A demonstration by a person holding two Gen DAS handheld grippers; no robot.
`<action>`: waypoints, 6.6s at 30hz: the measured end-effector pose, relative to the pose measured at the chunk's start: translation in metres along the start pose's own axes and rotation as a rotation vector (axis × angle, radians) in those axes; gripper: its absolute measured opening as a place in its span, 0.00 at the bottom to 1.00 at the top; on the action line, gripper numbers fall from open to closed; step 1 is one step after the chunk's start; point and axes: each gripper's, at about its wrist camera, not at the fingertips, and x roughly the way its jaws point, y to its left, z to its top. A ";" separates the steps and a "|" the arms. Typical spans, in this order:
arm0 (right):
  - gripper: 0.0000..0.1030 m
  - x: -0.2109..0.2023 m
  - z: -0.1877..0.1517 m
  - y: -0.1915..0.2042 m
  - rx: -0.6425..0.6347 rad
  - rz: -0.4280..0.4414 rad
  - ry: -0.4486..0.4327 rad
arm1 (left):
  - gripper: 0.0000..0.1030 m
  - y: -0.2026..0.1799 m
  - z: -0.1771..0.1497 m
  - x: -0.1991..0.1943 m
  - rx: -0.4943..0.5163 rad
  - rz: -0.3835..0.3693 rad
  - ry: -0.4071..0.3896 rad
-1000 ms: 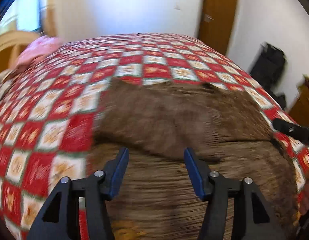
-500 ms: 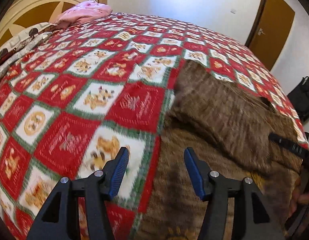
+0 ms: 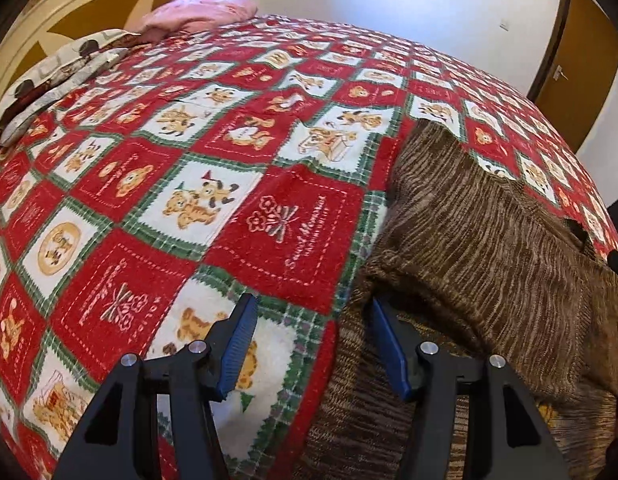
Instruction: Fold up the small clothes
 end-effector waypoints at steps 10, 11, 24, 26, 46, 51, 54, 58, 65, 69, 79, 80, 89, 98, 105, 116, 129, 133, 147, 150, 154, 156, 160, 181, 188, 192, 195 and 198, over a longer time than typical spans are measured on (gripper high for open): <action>0.61 0.005 -0.018 -0.018 0.128 0.113 0.033 | 0.58 0.002 -0.003 -0.017 0.036 0.034 -0.049; 0.55 0.004 -0.018 -0.011 0.087 0.092 0.028 | 0.58 0.002 -0.003 -0.023 0.043 0.038 -0.072; 0.35 -0.073 -0.034 -0.019 0.129 0.100 -0.076 | 0.58 0.029 0.010 -0.104 0.195 -0.153 -0.273; 0.42 -0.114 -0.042 -0.029 0.145 0.114 -0.136 | 0.58 0.048 0.006 -0.120 0.208 -0.178 -0.294; 0.63 -0.388 -0.192 -0.051 0.034 0.105 -0.417 | 0.70 0.153 -0.074 -0.306 0.361 -0.407 -0.348; 0.63 -0.331 -0.216 -0.035 0.024 0.086 -0.231 | 0.70 0.122 -0.114 -0.234 0.376 -0.530 -0.099; 0.62 -0.303 -0.223 -0.027 0.019 0.073 -0.129 | 0.70 0.105 -0.138 -0.185 0.360 -0.543 0.053; 0.62 -0.296 -0.244 -0.031 0.031 0.045 -0.060 | 0.70 0.093 -0.156 -0.162 0.413 -0.487 0.108; 0.55 -0.272 -0.277 -0.048 0.111 0.047 0.065 | 0.70 0.099 -0.164 -0.144 0.365 -0.533 0.159; 0.55 -0.260 -0.281 -0.043 0.093 0.036 0.097 | 0.70 0.094 -0.168 -0.144 0.391 -0.525 0.167; 0.57 -0.234 -0.297 -0.035 0.057 0.026 0.179 | 0.70 0.089 -0.172 -0.137 0.404 -0.536 0.219; 0.57 -0.234 -0.297 -0.031 0.028 0.007 0.176 | 0.70 0.089 -0.173 -0.137 0.412 -0.536 0.215; 0.18 -0.230 -0.297 -0.023 -0.033 0.027 0.202 | 0.48 0.075 -0.184 -0.144 0.510 -0.502 0.203; 0.11 -0.248 -0.269 -0.042 0.125 0.263 0.155 | 0.10 0.069 -0.171 -0.159 0.492 -0.529 0.185; 0.10 -0.253 -0.203 -0.062 0.271 0.442 0.042 | 0.09 0.049 -0.105 -0.180 0.425 -0.619 0.095; 0.14 -0.204 -0.129 -0.082 0.234 0.297 -0.025 | 0.10 0.007 -0.016 -0.154 0.422 -0.495 -0.102; 0.84 -0.164 -0.196 0.148 -0.338 0.745 0.267 | 0.10 0.101 -0.053 -0.144 0.442 -0.373 -0.041; 0.81 -0.138 -0.227 0.210 -0.596 0.699 0.336 | 0.10 0.129 -0.054 -0.155 0.416 -0.340 -0.040; 0.09 -0.071 -0.132 0.149 -0.199 0.771 0.359 | 0.48 0.079 -0.036 -0.138 0.590 -0.420 -0.127; 0.12 -0.047 -0.111 0.114 -0.037 0.726 0.317 | 0.48 0.052 -0.033 -0.127 0.648 -0.451 -0.078; 0.51 -0.063 -0.126 0.113 -0.053 0.749 0.310 | 0.48 0.040 -0.053 -0.140 0.818 -0.510 -0.093; 0.88 -0.080 -0.140 0.123 -0.139 0.765 0.308 | 0.48 0.043 -0.065 -0.144 0.887 -0.493 -0.111; 0.67 -0.098 -0.172 0.155 -0.427 0.768 0.354 | 0.48 0.054 -0.078 -0.140 0.914 -0.442 -0.076; 0.06 -0.061 -0.167 0.173 -0.398 0.713 0.369 | 0.48 0.078 -0.070 -0.145 0.844 -0.455 -0.076; 0.25 -0.033 -0.148 0.119 0.010 0.749 0.406 | 0.48 0.036 -0.086 -0.141 0.994 -0.519 -0.076; 0.59 -0.059 -0.142 0.111 0.045 0.744 0.335 | 0.48 0.017 -0.086 -0.130 0.982 -0.616 0.000; 0.61 -0.084 -0.136 0.100 0.031 0.718 0.250 | 0.48 0.002 -0.085 -0.114 0.921 -0.656 0.055; 0.61 -0.109 -0.136 0.086 0.004 0.653 0.182 | 0.48 -0.009 -0.084 -0.096 0.847 -0.658 0.093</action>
